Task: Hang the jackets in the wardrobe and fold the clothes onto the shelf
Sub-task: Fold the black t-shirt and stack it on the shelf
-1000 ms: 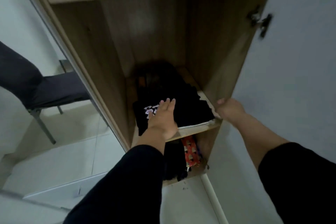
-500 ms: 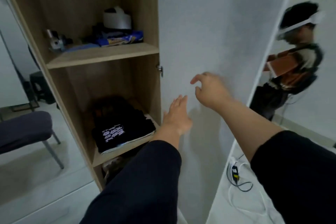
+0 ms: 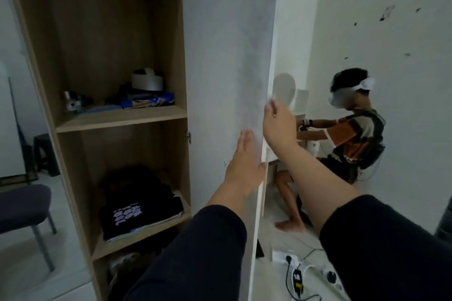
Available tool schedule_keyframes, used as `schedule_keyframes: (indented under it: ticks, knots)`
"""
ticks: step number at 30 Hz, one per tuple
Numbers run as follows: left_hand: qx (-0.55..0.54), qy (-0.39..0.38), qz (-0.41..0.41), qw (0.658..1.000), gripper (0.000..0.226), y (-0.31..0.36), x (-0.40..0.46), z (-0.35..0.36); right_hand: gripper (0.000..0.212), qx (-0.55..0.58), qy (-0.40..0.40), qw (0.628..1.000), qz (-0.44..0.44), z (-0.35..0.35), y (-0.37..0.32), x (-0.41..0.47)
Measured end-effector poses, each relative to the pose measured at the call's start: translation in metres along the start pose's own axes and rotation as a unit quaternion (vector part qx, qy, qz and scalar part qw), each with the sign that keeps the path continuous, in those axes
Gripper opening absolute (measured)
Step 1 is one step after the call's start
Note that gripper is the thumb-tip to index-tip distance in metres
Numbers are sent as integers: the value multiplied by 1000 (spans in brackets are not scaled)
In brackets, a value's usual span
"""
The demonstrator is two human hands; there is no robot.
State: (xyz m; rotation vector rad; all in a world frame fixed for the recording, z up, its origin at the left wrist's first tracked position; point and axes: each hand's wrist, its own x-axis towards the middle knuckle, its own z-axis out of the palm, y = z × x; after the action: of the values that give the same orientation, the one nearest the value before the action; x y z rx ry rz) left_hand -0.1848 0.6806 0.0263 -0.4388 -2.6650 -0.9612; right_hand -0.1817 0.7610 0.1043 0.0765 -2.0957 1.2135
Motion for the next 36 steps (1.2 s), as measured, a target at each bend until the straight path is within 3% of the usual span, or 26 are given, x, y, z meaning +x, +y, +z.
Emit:
schedule_keyframes:
  ticks: [4, 11, 16, 22, 30, 32, 34, 36]
  knots:
    - [22, 58, -5, 998, 80, -10, -14, -9, 25, 20, 33, 998, -45, 11, -5, -17]
    - [-3, 174, -33, 984, 74, -48, -55, -52, 37, 113, 14, 988, -106, 58, -42, -57]
    - [-17, 221, -76, 972, 46, -84, -88, -98, 41, 162, -10, 978, -132, 113, -77, -78]
    - [24, 246, -129, 960, 36, -149, -108, -156, 43, 166, -64, 968, -177, 182, -119, -91]
    - [86, 217, -175, 956, 30, -246, -90, -229, 37, 126, -91, 958, -240, 282, -158, -86]
    - [134, 201, -163, 956, 32, -270, -81, -249, 52, 87, -110, 956, -258, 309, -158, -84]
    - [199, 196, -156, 947, 49, -292, -71, -268, 81, 26, -164, 950, -266, 333, -158, -81]
    - [261, 219, -149, 928, 66, -311, -60, -288, 96, -36, -210, 938, -274, 352, -159, -77]
